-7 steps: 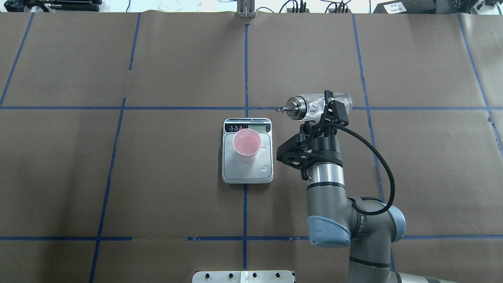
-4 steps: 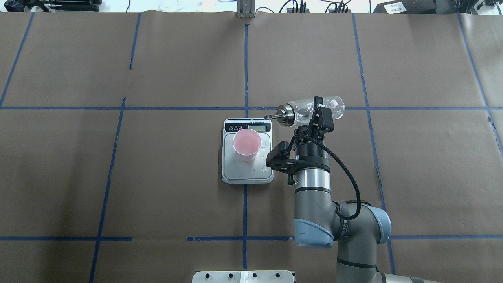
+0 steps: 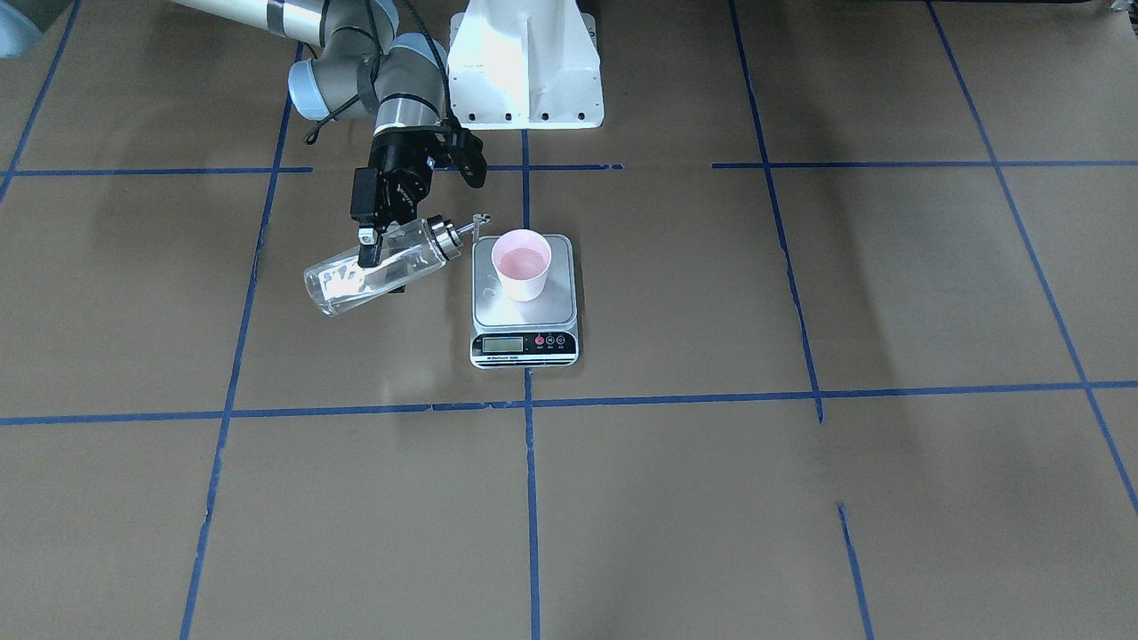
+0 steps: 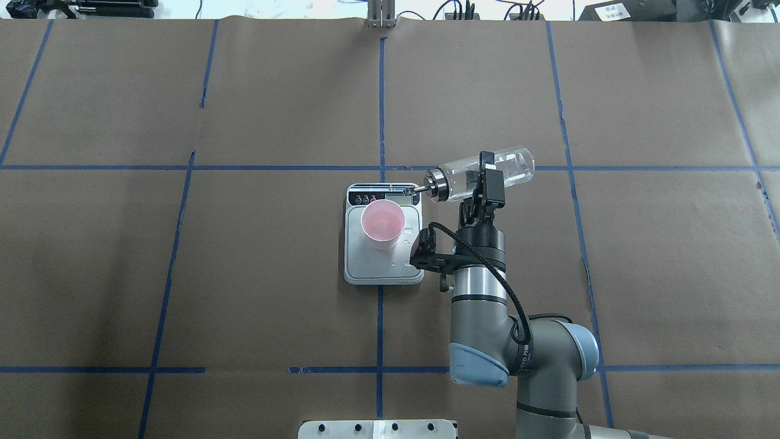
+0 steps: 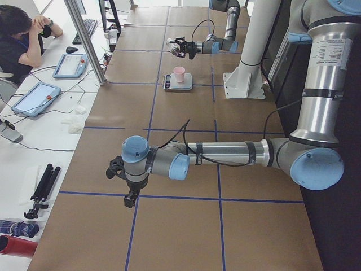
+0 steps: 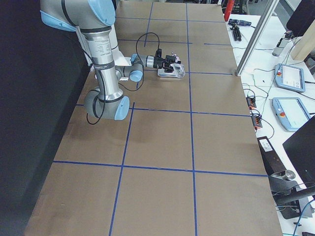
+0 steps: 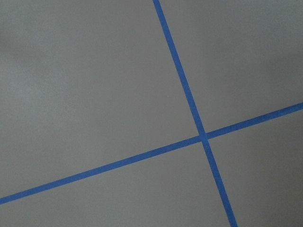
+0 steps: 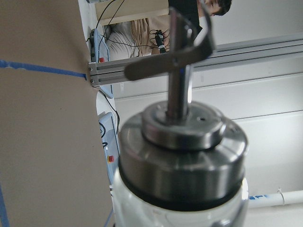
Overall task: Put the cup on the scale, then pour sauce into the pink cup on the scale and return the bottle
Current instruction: 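Tilt the bottle spout down over the pink cup with the right gripper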
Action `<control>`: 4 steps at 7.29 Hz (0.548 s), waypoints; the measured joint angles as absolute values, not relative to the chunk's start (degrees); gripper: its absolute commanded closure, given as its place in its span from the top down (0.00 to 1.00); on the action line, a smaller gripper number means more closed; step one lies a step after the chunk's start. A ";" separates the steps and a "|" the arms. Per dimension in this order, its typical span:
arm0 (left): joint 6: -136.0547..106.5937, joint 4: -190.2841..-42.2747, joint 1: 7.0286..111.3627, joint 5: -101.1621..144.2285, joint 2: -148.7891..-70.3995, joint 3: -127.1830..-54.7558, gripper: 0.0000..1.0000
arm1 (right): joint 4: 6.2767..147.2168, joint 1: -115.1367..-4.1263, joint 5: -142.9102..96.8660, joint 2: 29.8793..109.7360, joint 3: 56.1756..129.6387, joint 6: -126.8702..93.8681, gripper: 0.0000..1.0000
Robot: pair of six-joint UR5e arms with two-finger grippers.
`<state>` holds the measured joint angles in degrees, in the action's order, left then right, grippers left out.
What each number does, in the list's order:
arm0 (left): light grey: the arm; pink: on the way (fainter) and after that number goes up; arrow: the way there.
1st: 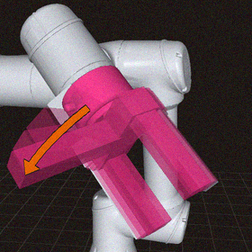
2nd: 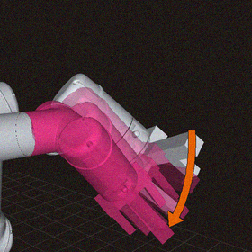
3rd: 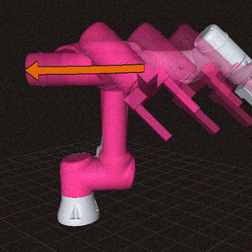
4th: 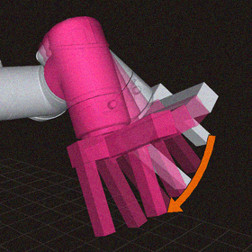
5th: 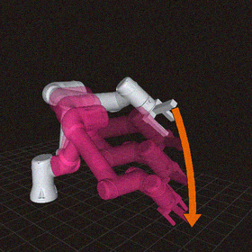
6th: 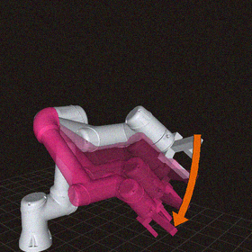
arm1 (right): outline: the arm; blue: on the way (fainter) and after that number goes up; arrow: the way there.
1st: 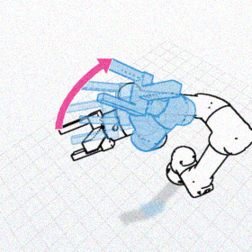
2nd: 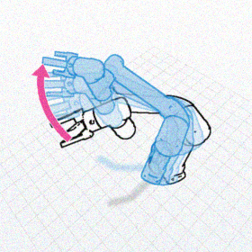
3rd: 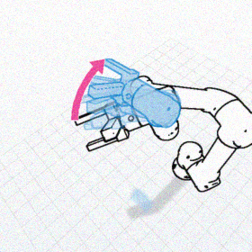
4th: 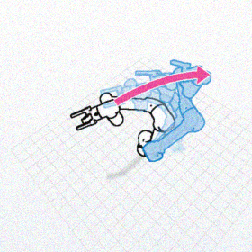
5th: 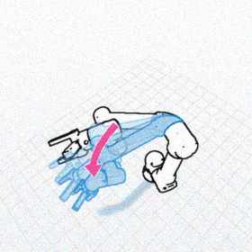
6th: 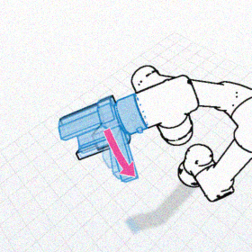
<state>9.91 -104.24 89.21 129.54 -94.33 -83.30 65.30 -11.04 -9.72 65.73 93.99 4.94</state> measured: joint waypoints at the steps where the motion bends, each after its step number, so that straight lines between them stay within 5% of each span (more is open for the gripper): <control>1: 9.89 -104.26 89.21 129.55 -94.39 -83.23 1.00 | 65.36 -10.97 -9.15 65.69 93.66 6.70 0.00; 4: 9.93 -104.32 89.18 129.55 -94.50 -83.15 1.00 | 65.39 -10.69 -6.83 65.53 92.87 12.68 0.00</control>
<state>9.93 -104.32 89.18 129.55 -94.50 -83.15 65.39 -10.69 -6.83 65.53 92.87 12.68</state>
